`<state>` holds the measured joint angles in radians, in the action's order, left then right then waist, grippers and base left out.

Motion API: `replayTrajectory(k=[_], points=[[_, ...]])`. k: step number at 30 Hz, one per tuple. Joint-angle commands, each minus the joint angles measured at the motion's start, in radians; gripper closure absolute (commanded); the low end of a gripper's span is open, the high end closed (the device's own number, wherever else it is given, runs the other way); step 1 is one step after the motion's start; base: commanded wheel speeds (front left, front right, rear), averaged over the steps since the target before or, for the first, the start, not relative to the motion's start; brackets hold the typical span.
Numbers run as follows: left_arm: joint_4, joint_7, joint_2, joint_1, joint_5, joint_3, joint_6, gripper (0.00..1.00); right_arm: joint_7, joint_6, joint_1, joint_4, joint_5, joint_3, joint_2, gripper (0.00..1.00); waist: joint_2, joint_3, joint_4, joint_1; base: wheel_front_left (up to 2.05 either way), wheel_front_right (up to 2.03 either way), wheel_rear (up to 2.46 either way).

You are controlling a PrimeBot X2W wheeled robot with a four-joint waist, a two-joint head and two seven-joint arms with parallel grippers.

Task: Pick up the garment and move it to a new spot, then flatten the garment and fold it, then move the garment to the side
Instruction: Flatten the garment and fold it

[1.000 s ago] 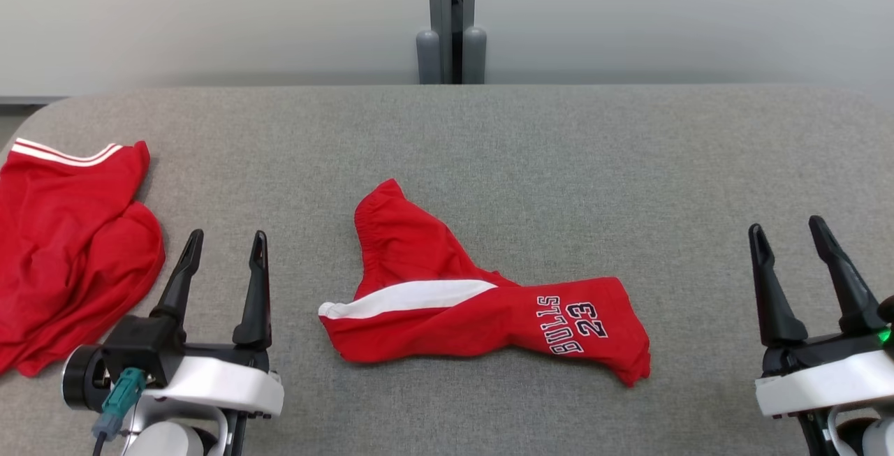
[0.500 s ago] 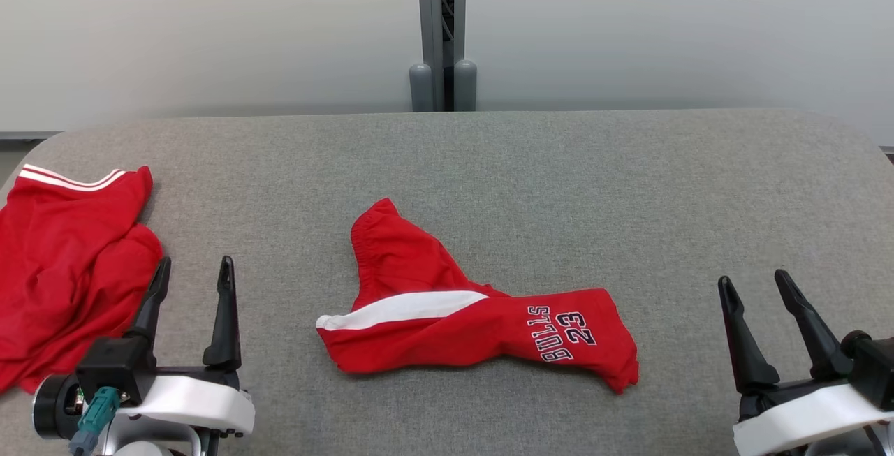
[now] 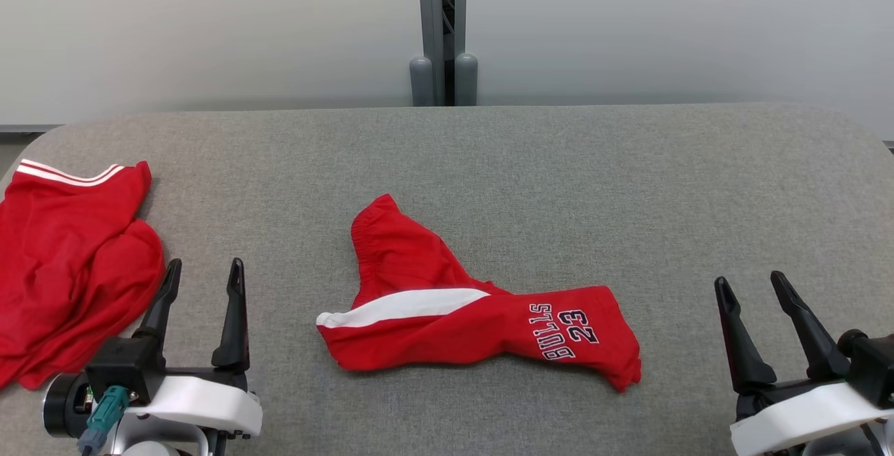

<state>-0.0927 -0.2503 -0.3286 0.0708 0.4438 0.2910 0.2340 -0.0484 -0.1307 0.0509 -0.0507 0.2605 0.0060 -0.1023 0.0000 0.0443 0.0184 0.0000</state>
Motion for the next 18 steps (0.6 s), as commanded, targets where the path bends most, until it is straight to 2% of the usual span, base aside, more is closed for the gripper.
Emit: replayTrajectory(k=[1,6,11,18], points=[[-0.002,0.000,0.001,0.016,0.004,0.000,0.001,0.00,0.004,0.000,-0.001,-0.006,0.005,-0.006,-0.002,0.00,0.0000,0.000,0.003,0.0000,0.00,0.00,0.00],[0.000,0.002,0.003,0.021,0.008,0.005,0.005,0.00,0.019,0.000,-0.007,-0.005,0.028,-0.011,0.001,0.00,0.0000,0.004,0.009,0.0000,0.00,0.00,0.00],[0.006,0.004,0.006,0.027,0.007,0.010,0.006,0.00,0.052,0.000,-0.039,0.032,0.056,-0.010,-0.025,0.00,0.0000,0.016,0.014,0.0000,0.00,0.00,0.00],[0.007,0.005,0.017,0.061,0.004,0.026,0.000,0.00,0.092,0.000,-0.149,0.167,0.122,0.019,-0.082,0.00,0.0000,0.062,0.031,0.0000,0.00,0.00,0.00]])
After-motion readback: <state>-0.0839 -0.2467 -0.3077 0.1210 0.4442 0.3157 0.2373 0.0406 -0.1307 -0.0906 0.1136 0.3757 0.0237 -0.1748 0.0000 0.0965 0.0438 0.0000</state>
